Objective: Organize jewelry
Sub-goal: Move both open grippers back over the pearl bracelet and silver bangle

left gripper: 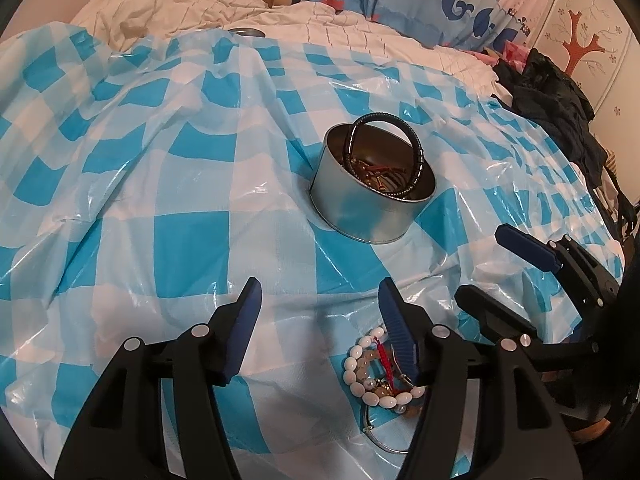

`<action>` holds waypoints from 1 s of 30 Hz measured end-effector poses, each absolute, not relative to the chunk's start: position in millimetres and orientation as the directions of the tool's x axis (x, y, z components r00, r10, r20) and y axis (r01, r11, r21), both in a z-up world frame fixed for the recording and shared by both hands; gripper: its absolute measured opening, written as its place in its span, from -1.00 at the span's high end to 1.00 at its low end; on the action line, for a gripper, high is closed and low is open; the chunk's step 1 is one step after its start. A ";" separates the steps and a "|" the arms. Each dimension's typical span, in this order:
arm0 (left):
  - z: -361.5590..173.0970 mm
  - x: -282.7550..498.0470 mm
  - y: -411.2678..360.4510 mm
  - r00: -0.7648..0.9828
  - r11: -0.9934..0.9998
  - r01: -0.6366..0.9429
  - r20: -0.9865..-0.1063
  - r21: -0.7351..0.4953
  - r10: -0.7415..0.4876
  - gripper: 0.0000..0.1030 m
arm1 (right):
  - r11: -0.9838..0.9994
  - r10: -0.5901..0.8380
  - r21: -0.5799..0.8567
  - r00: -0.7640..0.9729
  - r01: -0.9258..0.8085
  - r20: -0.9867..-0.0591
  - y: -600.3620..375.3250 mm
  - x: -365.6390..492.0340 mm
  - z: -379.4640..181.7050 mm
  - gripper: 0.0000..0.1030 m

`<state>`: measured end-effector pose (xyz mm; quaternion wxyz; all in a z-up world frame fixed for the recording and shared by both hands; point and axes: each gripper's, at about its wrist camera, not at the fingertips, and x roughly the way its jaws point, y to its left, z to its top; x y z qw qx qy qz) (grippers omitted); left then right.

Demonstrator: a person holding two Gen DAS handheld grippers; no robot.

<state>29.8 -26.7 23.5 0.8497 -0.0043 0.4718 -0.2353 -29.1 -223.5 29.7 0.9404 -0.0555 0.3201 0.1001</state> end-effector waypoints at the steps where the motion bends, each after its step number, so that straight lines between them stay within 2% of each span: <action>1: 23.5 29.6 -26.7 0.444 0.889 0.397 -0.800 -0.228 -0.403 -0.12 | 0.974 0.152 -0.041 0.774 -0.224 -0.614 -223.7 -28.9 29.4 -0.26; 8: 23.3 28.8 -26.6 0.442 0.890 0.395 -0.802 -0.228 -0.402 -0.13 | 0.971 0.177 -0.013 0.759 -0.238 -0.627 -225.2 -27.4 28.4 -0.26; 15: 22.9 27.7 -22.4 0.424 0.883 0.402 -0.806 -0.243 -0.414 -0.15 | 0.942 0.328 0.201 0.620 -0.267 -0.713 -250.7 -13.7 17.4 -0.26; 24: 8.2 16.0 -38.3 0.347 0.847 0.486 -0.842 -0.214 -0.412 -0.16 | 0.932 0.277 0.079 0.551 -0.355 -0.787 -238.1 -20.4 7.1 -0.26; 28: -2.6 8.6 -53.2 0.320 0.829 0.537 -0.871 -0.158 -0.373 -0.17 | 0.920 0.252 0.034 0.523 -0.391 -0.814 -232.9 -22.2 -1.1 -0.26; 30: -4.1 7.9 -54.3 0.333 0.832 0.541 -0.877 -0.125 -0.348 -0.23 | 0.919 0.228 0.005 0.521 -0.394 -0.823 -230.6 -22.6 -5.0 -0.26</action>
